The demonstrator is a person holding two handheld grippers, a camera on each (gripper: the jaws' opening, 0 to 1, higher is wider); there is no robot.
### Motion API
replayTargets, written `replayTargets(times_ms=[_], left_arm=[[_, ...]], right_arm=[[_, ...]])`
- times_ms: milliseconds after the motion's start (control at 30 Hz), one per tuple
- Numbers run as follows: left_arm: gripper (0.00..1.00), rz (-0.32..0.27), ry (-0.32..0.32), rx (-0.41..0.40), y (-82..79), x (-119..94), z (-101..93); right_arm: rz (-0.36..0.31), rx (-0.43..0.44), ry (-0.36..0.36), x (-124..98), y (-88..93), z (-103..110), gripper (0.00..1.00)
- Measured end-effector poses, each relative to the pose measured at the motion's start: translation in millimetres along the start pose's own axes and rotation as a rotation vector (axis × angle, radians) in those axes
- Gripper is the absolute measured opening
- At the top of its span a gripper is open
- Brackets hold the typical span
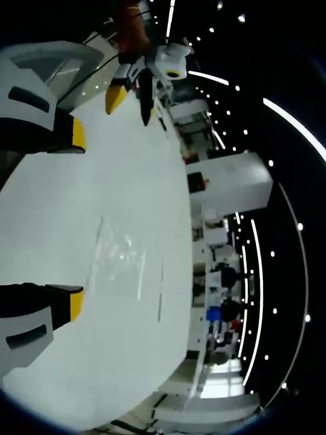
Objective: Open the resealable bag by pulling the two sides of the seal apart until the entire bag opening is separated and visibly accessible.
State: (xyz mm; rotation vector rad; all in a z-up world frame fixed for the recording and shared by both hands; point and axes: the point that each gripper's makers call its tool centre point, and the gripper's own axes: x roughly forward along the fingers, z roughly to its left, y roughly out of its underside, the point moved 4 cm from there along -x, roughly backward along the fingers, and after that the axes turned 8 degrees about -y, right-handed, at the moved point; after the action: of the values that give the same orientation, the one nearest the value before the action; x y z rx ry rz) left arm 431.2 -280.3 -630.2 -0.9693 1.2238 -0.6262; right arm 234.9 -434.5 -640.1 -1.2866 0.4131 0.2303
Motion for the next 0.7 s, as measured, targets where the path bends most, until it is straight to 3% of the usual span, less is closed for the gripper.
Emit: replayTargets(times_ms=[700], left_arm=[[0.96,0.027,0.017,-0.004,5.5,1.1,-0.9]], right_arm=[[0.010,0.001,-0.012,2.0,1.6,3.4,0.77]])
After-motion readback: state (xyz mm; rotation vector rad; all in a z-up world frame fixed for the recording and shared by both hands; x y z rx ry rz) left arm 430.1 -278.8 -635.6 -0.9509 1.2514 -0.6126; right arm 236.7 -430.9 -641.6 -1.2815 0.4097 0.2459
